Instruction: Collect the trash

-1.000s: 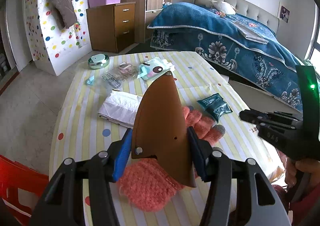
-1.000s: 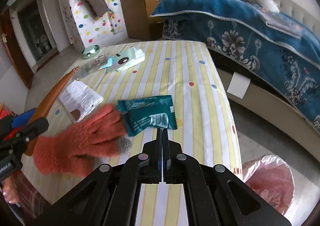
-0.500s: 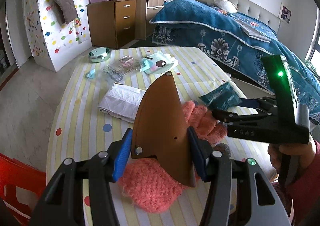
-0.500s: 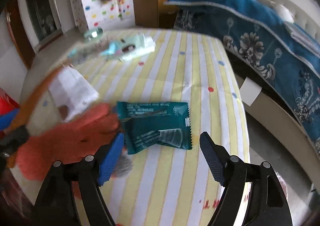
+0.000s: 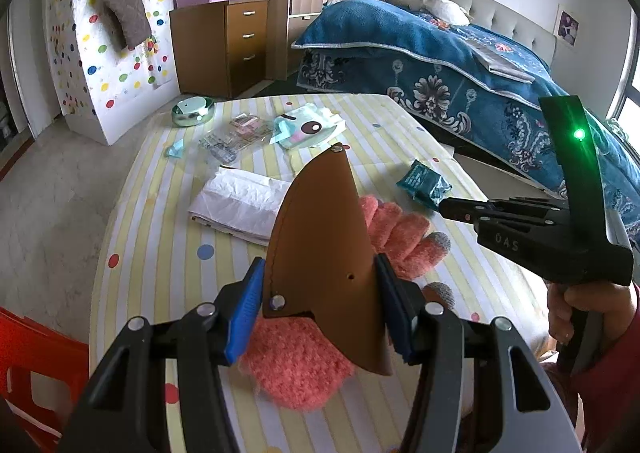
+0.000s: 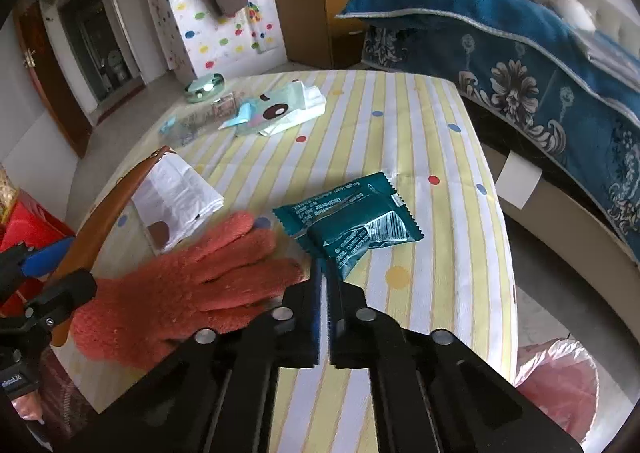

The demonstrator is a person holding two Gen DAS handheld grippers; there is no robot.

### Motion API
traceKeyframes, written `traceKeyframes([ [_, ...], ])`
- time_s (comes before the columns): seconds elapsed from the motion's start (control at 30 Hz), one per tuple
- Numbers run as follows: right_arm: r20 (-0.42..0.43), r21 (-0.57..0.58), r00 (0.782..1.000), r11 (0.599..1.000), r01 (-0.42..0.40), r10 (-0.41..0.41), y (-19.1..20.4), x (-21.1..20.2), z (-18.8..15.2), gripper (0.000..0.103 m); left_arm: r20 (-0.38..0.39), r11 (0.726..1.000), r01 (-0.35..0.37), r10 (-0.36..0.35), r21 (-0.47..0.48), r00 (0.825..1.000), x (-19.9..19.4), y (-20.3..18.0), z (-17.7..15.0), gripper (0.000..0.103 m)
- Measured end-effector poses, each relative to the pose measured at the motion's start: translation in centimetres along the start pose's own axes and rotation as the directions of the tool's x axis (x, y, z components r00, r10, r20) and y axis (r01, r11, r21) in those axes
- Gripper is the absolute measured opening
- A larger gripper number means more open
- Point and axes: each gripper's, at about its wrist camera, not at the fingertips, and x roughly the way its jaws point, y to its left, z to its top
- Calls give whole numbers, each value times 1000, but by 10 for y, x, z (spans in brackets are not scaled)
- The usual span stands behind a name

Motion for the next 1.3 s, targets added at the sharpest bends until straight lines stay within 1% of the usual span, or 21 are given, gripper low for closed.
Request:
traceKeyframes([
  [0.07, 1, 1, 1000, 1000, 17, -17, 2, 0, 2, 6, 5, 1000, -4, 4, 1, 1000, -1, -1, 0, 53],
  [0.13, 18, 1, 998, 998, 56, -56, 6, 2, 4, 27, 5, 1000, -7, 7, 0, 1000, 0, 0, 1, 53],
  [0.17, 20, 1, 998, 998, 58, -58, 7, 3, 3, 45, 3, 1000, -7, 7, -1, 1000, 1, 0, 0, 53],
  [0.2, 16, 4, 998, 998, 61, -61, 8, 6, 4, 52, 0, 1000, -6, 6, -2, 1000, 3, 1, 0, 53],
  [0.23, 10, 7, 998, 998, 68, -68, 9, 10, 5, 52, -2, 1000, -6, 6, -4, 1000, 4, 1, 1, 53],
  [0.27, 7, 9, 997, 997, 71, -71, 8, 11, 6, 52, -5, 1000, -6, 6, -6, 1000, 5, 2, 1, 53],
  [0.33, -19, 20, 995, 995, 94, -93, 7, 21, 10, 48, -10, 1000, -6, 6, -10, 1000, 7, 4, 1, 53],
  [0.37, -30, 23, 995, 995, 100, -99, 7, 24, 11, 33, -10, 1000, -6, 6, -12, 1000, 8, 5, 1, 53],
  [0.4, -18, 21, 993, 993, 115, -115, 7, 24, 12, 12, -10, 1000, -7, 7, -13, 1000, 8, 6, 1, 53],
  [0.43, -16, 23, 994, 994, 111, -111, 7, 24, 12, 7, -10, 1000, -8, 8, -14, 1000, 8, 7, 0, 53],
  [0.5, -10, 25, 994, 994, 108, -108, 7, 22, 12, 1, -11, 1000, -10, 10, -18, 1000, 8, 9, 0, 53],
  [0.6, 5, 32, 995, 995, 99, -99, 5, 17, 11, 0, -7, 1000, -7, 7, -22, 1000, 6, 9, 1, 53],
  [0.7, 34, 37, 996, 996, 78, -79, 4, 1, 7, 0, 8, 1000, 0, 0, -9, 1000, -1, 3, 2, 53],
  [0.73, 51, 40, 997, 997, 62, -64, 2, -13, 4, 0, 15, 1000, 4, -4, -3, 1000, -3, 0, 2, 53],
  [0.8, 62, 40, 996, 998, 56, -59, 0, -20, -1, 0, 29, 1000, 16, -17, 13, 999, -8, -9, 3, 53],
  [0.83, 81, 39, 995, 998, 57, -60, -2, -37, -7, 0, 37, 999, 26, -27, 27, 999, -11, -15, 3, 53],
  [0.93, 97, 43, 993, 997, 67, -71, -3, -50, -14, 0, 51, 996, 54, -58, 73, 997, -15, -39, 3, 53],
  [1.03, 122, 56, 988, 995, 85, -91, -8, -73, -26, 0, 49, 988, 89, -96, 126, 994, -16, -69, 3, 53],
  [1.1, 146, 63, 981, 991, 122, -130, -13, -94, -39, 0, 50, 980, 114, -124, 165, 991, -17, -92, 3, 53],
  [1.23, 168, 92, 970, 983, 162, -175, -22, -121, -57, 0, 54, 958, 168, -185, 231, 981, -20, -133, 2, 53],
  [1.3, 182, 139, 962, 974, 178, -202, -38, -142, -74, 0, 57, 944, 195, -217, 267, 974, -21, -155, 2, 53],
])
